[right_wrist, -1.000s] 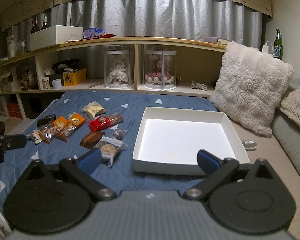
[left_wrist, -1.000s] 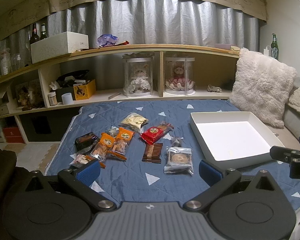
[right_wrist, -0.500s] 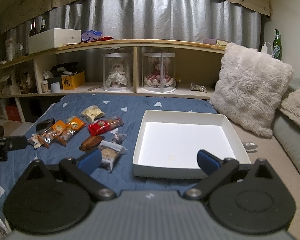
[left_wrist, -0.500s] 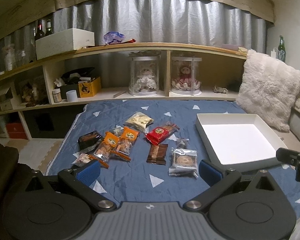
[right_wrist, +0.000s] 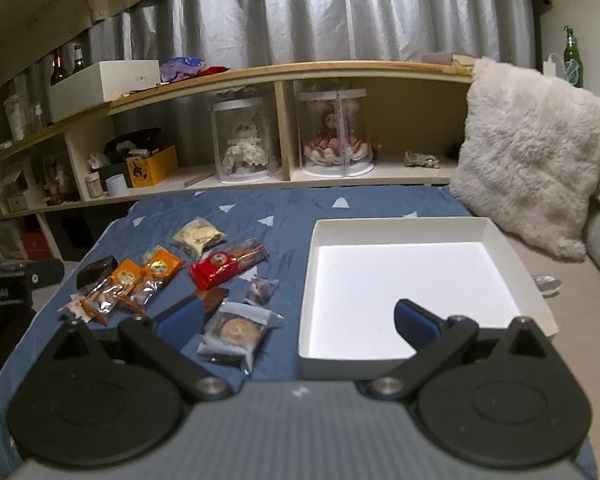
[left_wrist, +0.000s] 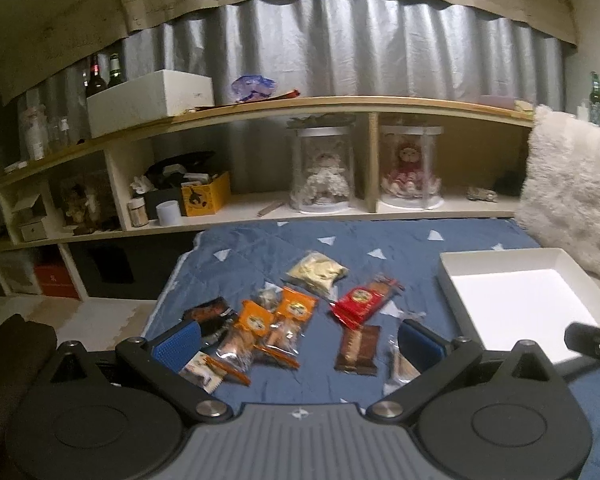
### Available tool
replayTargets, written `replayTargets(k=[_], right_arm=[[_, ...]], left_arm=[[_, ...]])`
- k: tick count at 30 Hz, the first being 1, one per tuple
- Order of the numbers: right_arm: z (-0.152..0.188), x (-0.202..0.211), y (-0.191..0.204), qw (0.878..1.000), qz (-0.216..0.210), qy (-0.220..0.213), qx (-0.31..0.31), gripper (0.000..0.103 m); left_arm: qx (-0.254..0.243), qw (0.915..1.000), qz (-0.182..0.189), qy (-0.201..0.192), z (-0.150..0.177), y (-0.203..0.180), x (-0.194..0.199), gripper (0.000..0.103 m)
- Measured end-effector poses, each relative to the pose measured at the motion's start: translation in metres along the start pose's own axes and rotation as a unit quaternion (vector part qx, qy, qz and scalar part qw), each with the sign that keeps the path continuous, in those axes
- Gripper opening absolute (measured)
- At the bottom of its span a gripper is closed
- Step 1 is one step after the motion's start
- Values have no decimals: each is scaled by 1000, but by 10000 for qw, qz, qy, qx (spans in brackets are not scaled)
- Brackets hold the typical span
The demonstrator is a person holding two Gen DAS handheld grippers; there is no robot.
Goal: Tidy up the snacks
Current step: 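Grasp the clear round cookie pack with the right tool while the left tool grasps the orange pastry pack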
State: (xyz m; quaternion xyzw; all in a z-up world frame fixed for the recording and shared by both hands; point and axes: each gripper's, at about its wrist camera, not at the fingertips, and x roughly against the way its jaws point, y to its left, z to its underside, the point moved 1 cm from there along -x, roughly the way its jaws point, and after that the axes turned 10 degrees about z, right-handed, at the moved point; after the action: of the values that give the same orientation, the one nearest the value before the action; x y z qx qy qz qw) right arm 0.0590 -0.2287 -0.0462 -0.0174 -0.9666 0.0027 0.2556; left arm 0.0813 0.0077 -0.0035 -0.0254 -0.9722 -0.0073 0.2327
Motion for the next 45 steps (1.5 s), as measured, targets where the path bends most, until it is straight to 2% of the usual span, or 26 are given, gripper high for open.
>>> replayTargets(k=[5,13,22,27,33,39,42,45], right_arm=[[-4,-28,10,9998,-41,163,-137,102],[-8,-77,24,9971,18,485,-594,102],[-2,-129,53,9937,82,826,-757,102],[4,-152,67,9913,108,972,-881,102],[17,-178,86,9873,-63,1350,-840,102],[25,-191,100,9849,-183,1529,-791,102],[27,-191,104,9861,-121,1526,-649,99],[29,-192,107,9878,89,1478,-489,87]], left_arm=[[162,9997,-142,128,-10,15,-25,103],[88,9979,-488,407,-21,42,-76,103],[-198,9931,-689,924,-8,75,-142,103],[-358,9906,-443,1245,9,92,-165,103],[-792,9842,-82,1580,21,90,-179,103],[-1278,9799,85,1527,24,79,-181,102],[-1392,9769,147,1615,26,78,-186,92],[-1561,9723,157,1734,31,77,-192,81]])
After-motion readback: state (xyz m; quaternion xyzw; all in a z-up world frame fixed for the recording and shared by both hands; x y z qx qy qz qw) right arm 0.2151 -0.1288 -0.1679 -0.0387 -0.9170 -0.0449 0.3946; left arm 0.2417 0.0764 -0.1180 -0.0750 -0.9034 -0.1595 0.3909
